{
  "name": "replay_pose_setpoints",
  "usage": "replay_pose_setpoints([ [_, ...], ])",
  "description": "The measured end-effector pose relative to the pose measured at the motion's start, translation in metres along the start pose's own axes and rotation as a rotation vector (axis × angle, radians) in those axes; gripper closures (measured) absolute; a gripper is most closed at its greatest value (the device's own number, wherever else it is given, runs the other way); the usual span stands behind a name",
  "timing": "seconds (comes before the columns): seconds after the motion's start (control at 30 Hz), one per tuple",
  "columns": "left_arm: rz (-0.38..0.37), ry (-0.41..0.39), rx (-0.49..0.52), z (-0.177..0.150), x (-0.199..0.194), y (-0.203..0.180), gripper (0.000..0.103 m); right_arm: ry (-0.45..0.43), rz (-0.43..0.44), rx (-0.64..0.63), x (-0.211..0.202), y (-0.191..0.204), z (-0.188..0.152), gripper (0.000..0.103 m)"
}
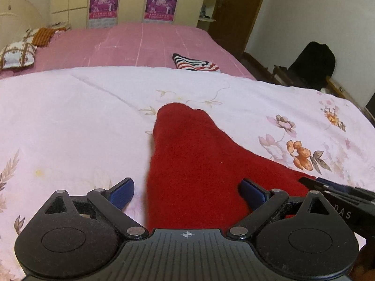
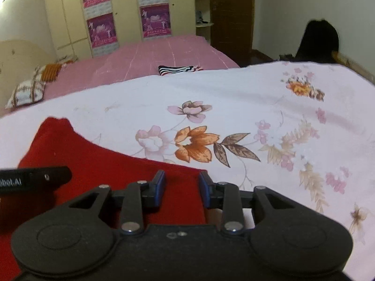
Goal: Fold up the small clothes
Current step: 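Open the right gripper and release the red sweater edge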
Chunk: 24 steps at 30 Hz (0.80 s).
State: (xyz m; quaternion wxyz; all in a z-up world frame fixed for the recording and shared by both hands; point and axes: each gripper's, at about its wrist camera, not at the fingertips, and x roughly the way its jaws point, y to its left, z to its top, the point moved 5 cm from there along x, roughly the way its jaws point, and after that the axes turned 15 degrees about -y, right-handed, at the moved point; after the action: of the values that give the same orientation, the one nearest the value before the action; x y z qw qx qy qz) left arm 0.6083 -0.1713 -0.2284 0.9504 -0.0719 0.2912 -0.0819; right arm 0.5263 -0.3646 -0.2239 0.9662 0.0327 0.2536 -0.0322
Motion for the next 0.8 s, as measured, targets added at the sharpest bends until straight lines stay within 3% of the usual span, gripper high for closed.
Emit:
replay_pose_setpoints([
  [0.33, -0.012, -0.026, -0.016, 0.004, -0.027, 0.003, 0.007, 0.016, -0.01, 0.006, -0.006, 0.001, 0.006, 0.068],
  [0.47, -0.038, -0.062, 0.008, 0.003, -0.059, 0.005, 0.007, -0.029, 0.009, 0.078, -0.032, -0.004, 0.016, 0.068],
  [0.63, -0.068, -0.061, 0.019, -0.013, -0.096, 0.011, 0.007, -0.083, 0.05, 0.021, -0.079, 0.006, 0.017, 0.068],
  [0.8, -0.075, -0.024, -0.043, -0.043, -0.105, 0.016, 0.007, -0.074, 0.055, -0.018, -0.112, 0.012, -0.011, 0.066],
])
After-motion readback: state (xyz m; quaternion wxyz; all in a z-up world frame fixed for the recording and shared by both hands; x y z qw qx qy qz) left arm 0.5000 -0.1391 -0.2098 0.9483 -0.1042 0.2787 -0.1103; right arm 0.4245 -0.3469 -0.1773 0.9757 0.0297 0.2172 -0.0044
